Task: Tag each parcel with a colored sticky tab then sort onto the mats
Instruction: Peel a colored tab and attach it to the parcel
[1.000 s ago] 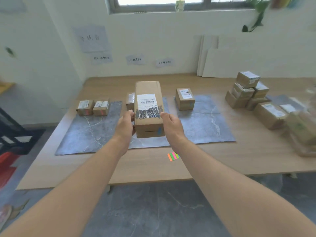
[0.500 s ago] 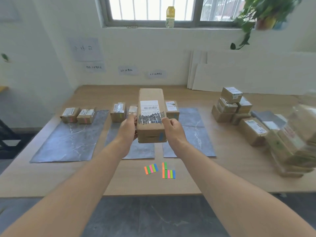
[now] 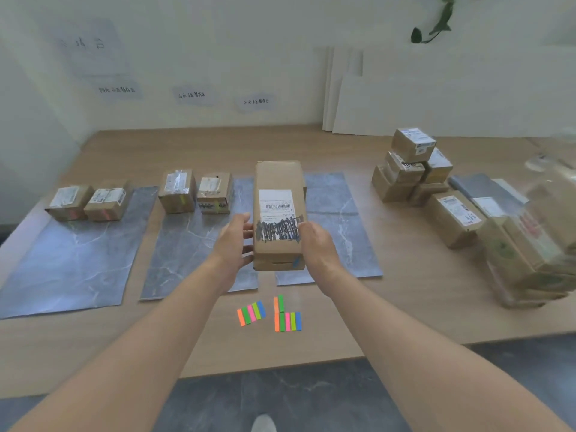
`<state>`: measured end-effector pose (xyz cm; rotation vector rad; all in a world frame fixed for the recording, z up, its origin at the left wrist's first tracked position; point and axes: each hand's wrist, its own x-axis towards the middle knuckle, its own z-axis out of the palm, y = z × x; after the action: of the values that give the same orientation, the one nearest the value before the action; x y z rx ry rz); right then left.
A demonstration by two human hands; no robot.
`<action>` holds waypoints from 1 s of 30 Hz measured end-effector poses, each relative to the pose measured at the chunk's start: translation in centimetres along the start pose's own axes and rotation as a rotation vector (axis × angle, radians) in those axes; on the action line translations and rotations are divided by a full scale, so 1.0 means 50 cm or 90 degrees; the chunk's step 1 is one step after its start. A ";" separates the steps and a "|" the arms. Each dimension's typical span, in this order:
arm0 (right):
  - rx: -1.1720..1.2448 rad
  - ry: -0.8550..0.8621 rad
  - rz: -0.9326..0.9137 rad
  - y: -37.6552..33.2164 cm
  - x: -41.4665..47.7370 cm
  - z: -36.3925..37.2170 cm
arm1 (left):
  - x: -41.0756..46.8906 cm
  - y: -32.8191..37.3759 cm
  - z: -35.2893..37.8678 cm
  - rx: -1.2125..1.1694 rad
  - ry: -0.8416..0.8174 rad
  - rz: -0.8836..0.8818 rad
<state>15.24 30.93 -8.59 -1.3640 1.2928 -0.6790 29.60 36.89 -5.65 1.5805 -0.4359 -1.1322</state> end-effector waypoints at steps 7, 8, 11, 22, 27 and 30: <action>-0.019 0.033 0.038 0.075 0.145 0.033 | 0.155 -0.039 0.020 -0.001 -0.059 -0.083; -0.024 0.040 0.045 0.090 0.164 0.036 | 0.175 -0.046 0.024 0.002 -0.061 -0.092; -0.026 0.049 0.085 0.137 0.208 0.044 | 0.223 -0.072 0.036 0.016 -0.071 -0.122; -0.010 0.046 0.169 0.263 0.321 0.032 | 0.346 -0.149 0.098 0.008 -0.063 -0.221; -0.022 0.026 0.191 0.290 0.355 0.020 | 0.376 -0.183 0.126 0.011 -0.076 -0.220; -0.028 0.017 0.203 0.303 0.369 0.017 | 0.384 -0.199 0.139 0.008 -0.069 -0.227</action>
<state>15.75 16.64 -27.76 -1.1520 1.5129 -0.4527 30.25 21.85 -22.65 1.6538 -0.2368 -1.4928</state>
